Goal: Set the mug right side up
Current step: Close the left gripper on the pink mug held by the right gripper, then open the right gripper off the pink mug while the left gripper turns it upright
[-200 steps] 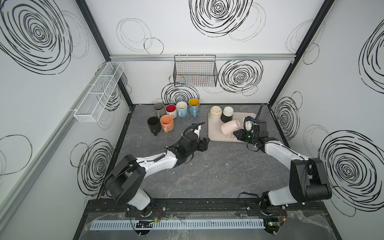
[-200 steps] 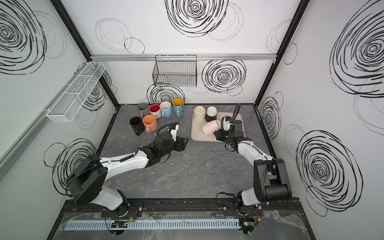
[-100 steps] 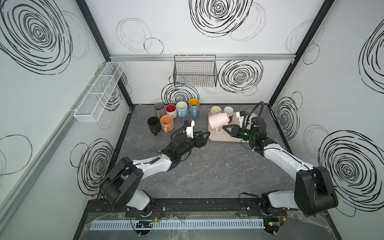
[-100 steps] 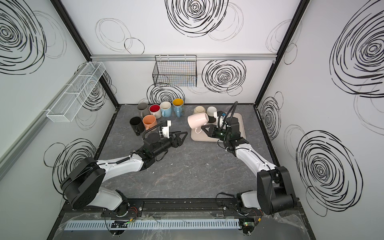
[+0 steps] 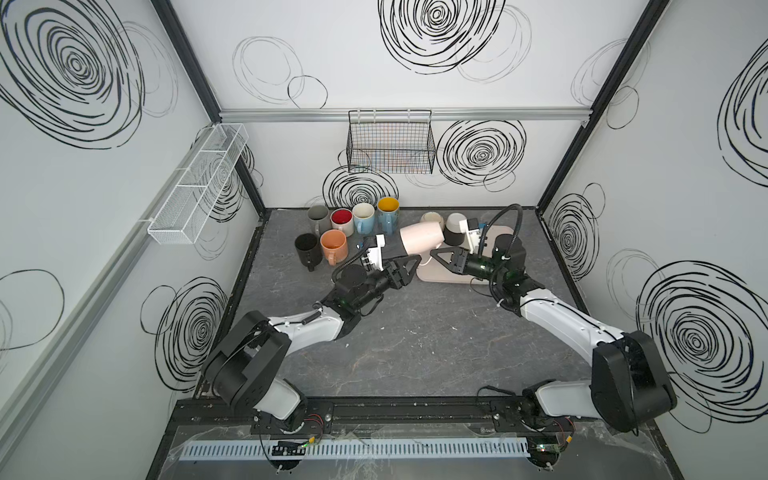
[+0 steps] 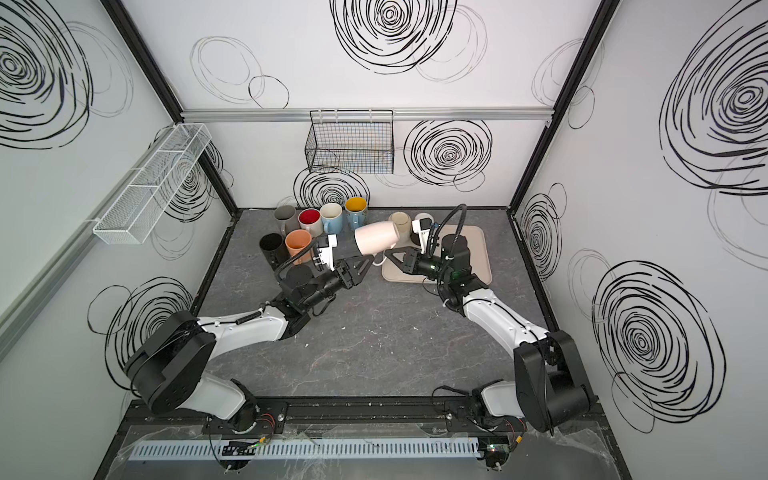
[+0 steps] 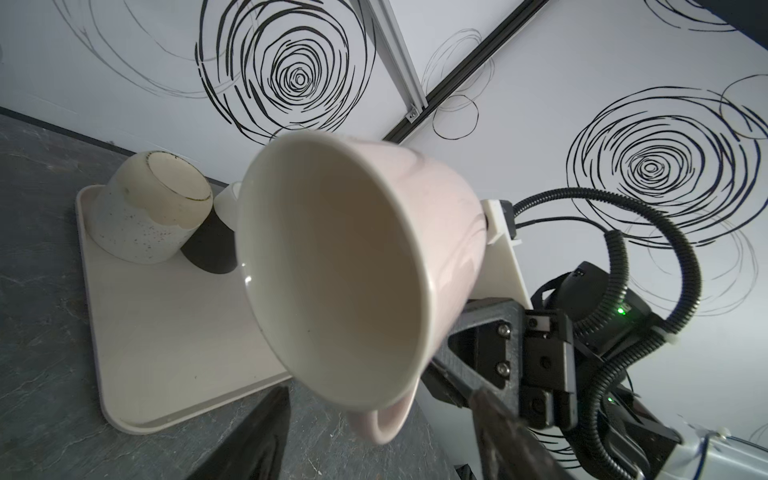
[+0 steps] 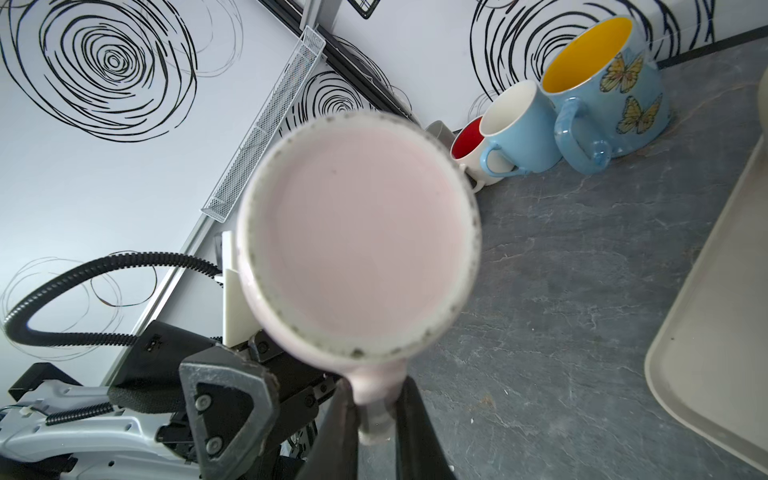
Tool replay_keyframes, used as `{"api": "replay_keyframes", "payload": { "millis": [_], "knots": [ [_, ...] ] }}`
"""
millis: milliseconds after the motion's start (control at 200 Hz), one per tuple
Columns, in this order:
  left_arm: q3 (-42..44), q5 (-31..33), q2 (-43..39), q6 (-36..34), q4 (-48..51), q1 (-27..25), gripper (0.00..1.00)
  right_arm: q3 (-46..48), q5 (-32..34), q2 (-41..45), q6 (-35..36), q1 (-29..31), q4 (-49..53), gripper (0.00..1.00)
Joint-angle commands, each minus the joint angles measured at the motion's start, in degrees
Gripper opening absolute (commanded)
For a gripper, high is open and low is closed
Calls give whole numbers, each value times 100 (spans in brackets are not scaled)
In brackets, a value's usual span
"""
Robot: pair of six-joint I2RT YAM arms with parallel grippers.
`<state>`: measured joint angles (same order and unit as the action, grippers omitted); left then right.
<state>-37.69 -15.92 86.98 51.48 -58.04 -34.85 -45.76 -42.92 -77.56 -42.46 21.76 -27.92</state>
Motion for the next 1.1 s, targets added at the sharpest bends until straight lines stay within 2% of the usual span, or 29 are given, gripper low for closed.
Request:
{"api": "replay_keyframes", "payload": {
  "millis": [0,190,440,630,866,916,1096],
  "knots": [
    [96,-120,201,389,-676,84,70,-155,-49,259,-116,60,-724,0],
    [37,-392,497,806,-1590,119,64,-205,-157,150,-293,104,-885,0],
    [-337,-729,592,853,-1917,75,52,-300,-289,-44,-543,200,-1129,0],
    [-438,-892,481,930,-2090,92,34,-360,-328,-153,-615,240,-1121,0],
    [-383,-1000,231,869,-1893,153,4,-346,-267,-231,-483,272,-911,0],
    [-330,-971,152,817,-1820,163,0,-359,-264,-251,-444,263,-842,4],
    [-274,-889,-148,383,-1098,225,0,-499,-135,-225,-89,261,-323,22]
  ]
}}
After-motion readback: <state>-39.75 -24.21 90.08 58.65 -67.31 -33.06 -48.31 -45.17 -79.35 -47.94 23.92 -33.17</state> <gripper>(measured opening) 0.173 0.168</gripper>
